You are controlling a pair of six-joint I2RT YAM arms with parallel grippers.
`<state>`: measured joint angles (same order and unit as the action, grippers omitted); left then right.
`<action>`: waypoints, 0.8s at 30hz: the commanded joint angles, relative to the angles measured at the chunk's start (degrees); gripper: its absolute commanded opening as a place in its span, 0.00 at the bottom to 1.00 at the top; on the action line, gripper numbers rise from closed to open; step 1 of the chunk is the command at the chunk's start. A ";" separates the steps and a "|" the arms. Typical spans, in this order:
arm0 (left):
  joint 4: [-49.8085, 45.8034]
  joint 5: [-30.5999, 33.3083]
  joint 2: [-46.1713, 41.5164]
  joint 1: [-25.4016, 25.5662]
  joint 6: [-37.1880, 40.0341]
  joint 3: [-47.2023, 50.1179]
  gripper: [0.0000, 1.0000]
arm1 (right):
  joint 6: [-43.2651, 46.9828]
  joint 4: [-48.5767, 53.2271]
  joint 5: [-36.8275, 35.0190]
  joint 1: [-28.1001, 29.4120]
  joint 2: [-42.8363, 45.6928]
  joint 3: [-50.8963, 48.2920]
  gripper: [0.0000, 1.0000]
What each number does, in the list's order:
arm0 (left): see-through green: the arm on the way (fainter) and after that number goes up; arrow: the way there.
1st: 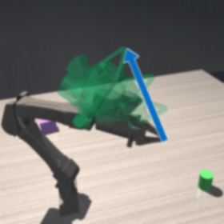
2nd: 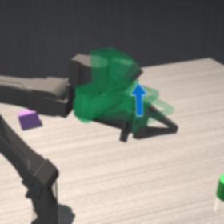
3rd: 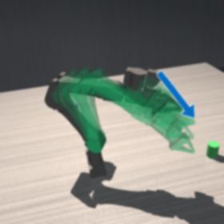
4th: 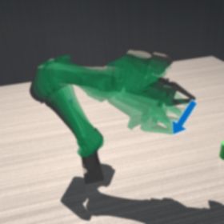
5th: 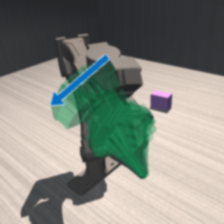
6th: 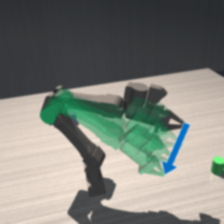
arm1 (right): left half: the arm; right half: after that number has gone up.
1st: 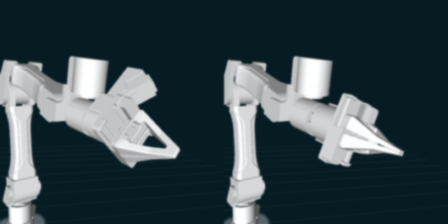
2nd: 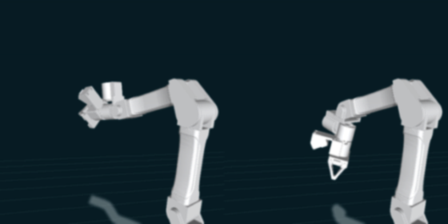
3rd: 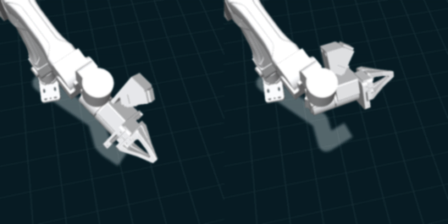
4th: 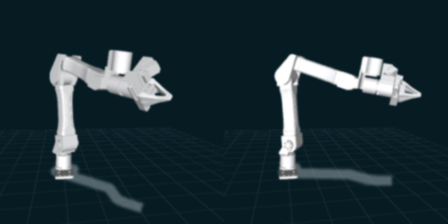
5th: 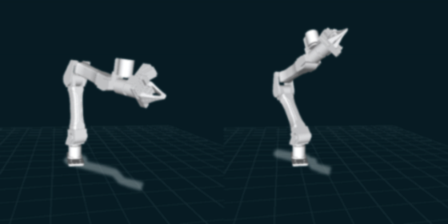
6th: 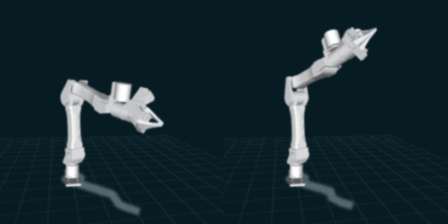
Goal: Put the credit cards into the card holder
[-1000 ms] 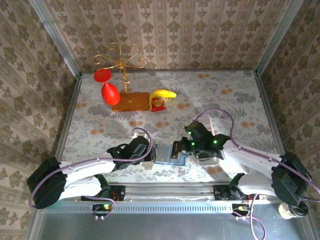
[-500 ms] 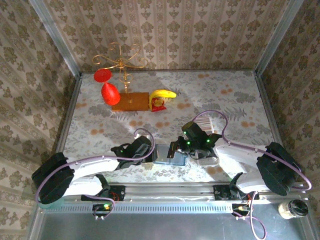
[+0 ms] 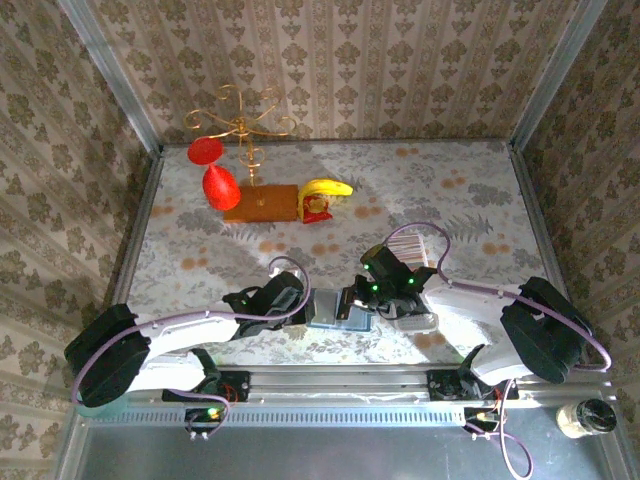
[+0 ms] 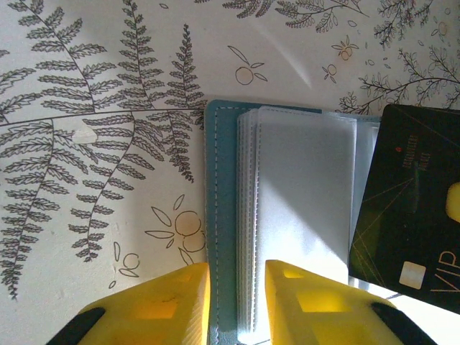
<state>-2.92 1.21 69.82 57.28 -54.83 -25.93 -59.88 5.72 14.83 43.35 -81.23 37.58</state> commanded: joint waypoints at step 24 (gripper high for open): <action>-0.34 1.25 3.13 0.09 0.79 -1.56 0.33 | -3.58 -6.20 -1.39 0.40 2.10 -3.72 0.00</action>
<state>-2.31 1.41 72.36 57.30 -54.74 -25.93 -61.98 1.85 14.74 43.40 -78.00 34.28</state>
